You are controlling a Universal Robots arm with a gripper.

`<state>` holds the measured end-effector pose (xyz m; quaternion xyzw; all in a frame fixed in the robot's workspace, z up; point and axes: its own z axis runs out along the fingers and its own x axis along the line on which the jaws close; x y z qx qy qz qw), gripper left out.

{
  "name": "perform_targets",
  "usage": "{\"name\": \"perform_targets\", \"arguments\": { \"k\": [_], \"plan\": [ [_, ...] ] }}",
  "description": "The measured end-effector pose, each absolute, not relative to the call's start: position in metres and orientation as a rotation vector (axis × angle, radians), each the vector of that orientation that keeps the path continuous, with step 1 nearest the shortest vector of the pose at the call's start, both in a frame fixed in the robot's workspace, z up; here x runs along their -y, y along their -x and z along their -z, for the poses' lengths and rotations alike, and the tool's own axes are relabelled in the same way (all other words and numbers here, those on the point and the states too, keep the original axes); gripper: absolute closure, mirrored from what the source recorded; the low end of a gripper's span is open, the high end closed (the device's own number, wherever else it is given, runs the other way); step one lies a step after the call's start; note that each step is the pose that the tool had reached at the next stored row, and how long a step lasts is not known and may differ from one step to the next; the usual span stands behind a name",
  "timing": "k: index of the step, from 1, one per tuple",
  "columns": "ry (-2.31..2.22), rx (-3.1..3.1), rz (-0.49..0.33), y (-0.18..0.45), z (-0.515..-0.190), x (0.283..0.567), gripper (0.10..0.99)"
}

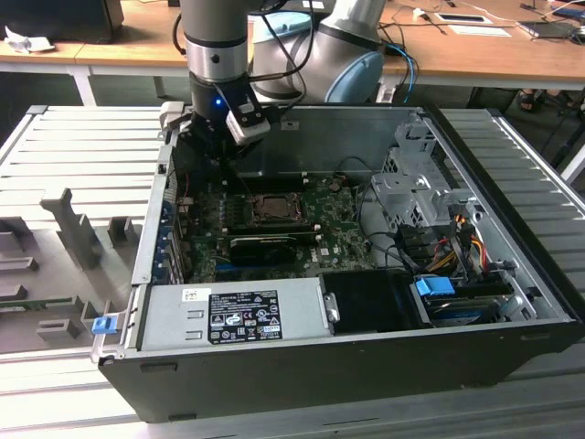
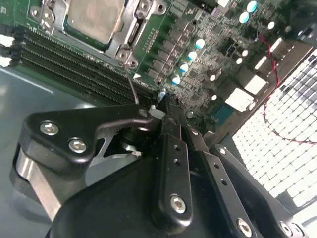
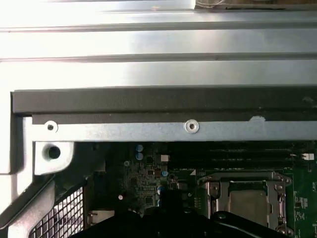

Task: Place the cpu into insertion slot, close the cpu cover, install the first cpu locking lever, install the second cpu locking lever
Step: 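Install the first cpu locking lever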

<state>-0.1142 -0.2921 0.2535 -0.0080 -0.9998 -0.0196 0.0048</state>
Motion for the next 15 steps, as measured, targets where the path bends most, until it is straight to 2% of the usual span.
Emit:
{"name": "perform_targets", "arguments": {
  "k": [15],
  "plan": [
    [0.025, 3.131, 0.059, 0.057, -0.253, 0.284, 0.980]
  ]
}}
